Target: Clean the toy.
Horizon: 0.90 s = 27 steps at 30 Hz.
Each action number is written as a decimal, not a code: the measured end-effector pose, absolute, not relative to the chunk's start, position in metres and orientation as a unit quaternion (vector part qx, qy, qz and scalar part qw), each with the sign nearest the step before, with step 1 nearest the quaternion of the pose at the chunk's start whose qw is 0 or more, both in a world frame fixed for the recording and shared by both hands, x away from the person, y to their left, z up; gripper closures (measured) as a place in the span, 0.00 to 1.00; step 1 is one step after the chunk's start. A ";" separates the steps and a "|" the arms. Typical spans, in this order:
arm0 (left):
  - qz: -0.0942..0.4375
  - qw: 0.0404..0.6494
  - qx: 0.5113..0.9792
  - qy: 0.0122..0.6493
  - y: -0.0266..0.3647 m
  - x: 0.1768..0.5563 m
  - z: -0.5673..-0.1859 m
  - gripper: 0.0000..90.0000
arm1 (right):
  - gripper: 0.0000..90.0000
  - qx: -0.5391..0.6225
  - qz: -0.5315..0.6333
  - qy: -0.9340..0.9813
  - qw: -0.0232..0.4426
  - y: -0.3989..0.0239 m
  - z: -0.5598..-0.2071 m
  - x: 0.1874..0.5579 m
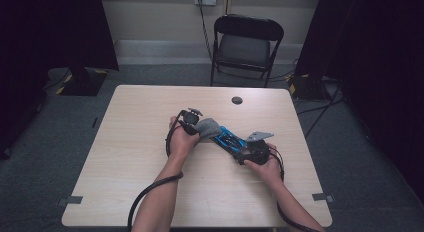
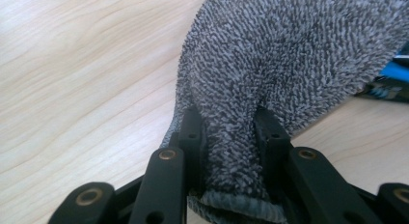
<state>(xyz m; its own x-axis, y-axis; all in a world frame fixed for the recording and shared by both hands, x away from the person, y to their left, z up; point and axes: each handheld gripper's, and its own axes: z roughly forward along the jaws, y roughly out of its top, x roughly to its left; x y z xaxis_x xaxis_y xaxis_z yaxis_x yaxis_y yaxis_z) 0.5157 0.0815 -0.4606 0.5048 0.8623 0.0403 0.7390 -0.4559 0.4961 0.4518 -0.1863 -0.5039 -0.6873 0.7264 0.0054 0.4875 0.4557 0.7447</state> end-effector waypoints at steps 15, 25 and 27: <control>0.163 0.191 0.842 0.477 0.109 0.509 -0.462 0.78 | 0.29 0.360 0.376 0.839 0.159 -0.187 -0.504 0.452; 0.172 0.207 0.827 0.494 0.135 0.498 -0.459 0.78 | 0.29 0.360 0.376 0.839 0.159 -0.187 -0.504 0.452; 0.175 0.212 0.826 0.492 0.140 0.494 -0.455 0.78 | 0.29 0.360 0.376 0.839 0.159 -0.187 -0.504 0.452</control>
<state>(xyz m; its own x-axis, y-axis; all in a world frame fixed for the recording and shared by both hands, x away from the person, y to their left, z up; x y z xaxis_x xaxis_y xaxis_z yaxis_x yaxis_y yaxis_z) 0.4943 0.1397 -0.4553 0.4556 0.8866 0.0802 0.7383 -0.4266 0.5224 0.4523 -0.1866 -0.5039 -0.6899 0.7239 0.0043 0.4852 0.4579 0.7450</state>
